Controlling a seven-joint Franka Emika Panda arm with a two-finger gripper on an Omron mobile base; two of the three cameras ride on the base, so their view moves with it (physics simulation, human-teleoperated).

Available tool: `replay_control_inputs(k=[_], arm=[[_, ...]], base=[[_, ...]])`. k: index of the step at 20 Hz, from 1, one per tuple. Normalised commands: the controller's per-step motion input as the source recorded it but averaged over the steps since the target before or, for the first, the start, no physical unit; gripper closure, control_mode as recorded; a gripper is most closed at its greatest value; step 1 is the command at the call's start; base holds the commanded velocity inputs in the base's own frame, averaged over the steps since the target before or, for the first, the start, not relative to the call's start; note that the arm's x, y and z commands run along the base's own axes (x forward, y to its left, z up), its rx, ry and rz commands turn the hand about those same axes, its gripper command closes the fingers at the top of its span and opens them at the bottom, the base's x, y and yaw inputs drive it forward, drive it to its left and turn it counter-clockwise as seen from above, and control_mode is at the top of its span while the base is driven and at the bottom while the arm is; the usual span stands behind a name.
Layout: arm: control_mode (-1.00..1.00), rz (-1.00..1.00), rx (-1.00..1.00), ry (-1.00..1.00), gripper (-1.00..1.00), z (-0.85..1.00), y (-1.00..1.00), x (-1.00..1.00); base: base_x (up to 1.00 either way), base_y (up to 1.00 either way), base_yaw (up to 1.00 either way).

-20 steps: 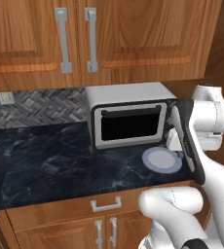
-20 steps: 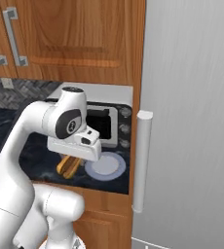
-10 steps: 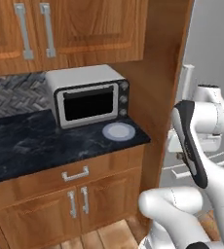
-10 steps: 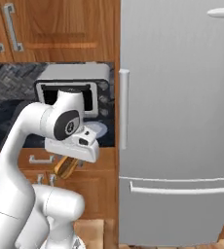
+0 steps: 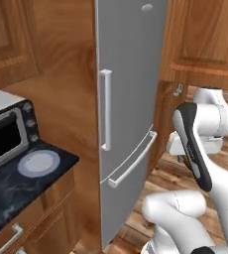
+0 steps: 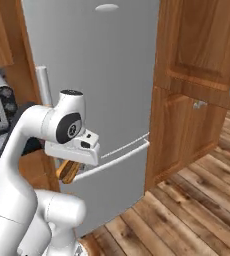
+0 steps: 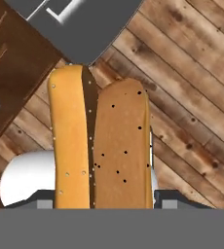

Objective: Move the hot dog bun to the plate on the dining table and place the condiment next to that plate. Then navigate to the fridge and take the sausage and place it on the plate as well.

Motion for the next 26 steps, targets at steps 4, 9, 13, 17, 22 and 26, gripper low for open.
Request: replay_control_inputs(k=[4, 9, 13, 17, 22, 26], arm=[[1.0, 0.0, 0.0, 0.0, 1.0, 0.0, 0.0, 0.0], [1.0, 0.0, 0.0, 0.0, 1.0, 0.0, 0.0, 0.0], [1.0, 0.0, 0.0, 0.0, 1.0, 0.0, 0.0, 0.0], [1.0, 0.0, 0.0, 0.0, 1.0, 0.0, 0.0, 0.0], [1.0, 0.0, 0.0, 0.0, 1.0, 0.0, 0.0, 0.0], [1.0, 0.0, 0.0, 0.0, 1.0, 0.0, 0.0, 0.0]], base=[[0.0, -0.66, -0.8], [0.19, -1.0, -0.61], [0.83, -1.0, -0.43], [1.0, -0.91, -0.28], [1.0, -0.76, -0.21], [1.0, -0.54, -0.14]])
